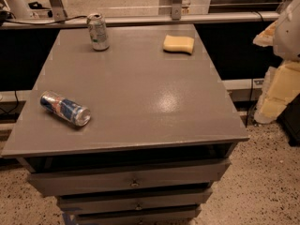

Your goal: Move 7up can near sponge

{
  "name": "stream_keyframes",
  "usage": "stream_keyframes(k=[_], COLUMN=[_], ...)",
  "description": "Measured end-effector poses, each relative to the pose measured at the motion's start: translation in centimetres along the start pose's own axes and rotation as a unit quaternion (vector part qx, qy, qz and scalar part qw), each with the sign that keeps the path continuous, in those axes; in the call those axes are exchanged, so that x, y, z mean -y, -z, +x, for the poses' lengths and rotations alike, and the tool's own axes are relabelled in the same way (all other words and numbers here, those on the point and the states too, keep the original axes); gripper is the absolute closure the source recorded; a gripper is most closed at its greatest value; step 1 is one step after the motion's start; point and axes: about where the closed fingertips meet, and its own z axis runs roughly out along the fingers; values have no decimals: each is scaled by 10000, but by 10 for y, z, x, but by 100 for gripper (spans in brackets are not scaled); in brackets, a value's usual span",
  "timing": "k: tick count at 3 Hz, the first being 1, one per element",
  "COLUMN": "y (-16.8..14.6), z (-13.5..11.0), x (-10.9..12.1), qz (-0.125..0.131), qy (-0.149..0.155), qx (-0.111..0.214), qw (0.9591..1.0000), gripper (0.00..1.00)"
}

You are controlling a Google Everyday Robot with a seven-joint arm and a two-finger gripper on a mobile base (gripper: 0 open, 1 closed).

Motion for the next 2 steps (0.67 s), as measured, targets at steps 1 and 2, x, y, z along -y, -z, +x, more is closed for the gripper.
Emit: stream_keyframes(k=[1,2], y=[0,0], z=[0,-5], x=[0,3], qz=[0,57], qy=[0,13], qx=[0,94], qw=[10000,9999], gripper=[0,0])
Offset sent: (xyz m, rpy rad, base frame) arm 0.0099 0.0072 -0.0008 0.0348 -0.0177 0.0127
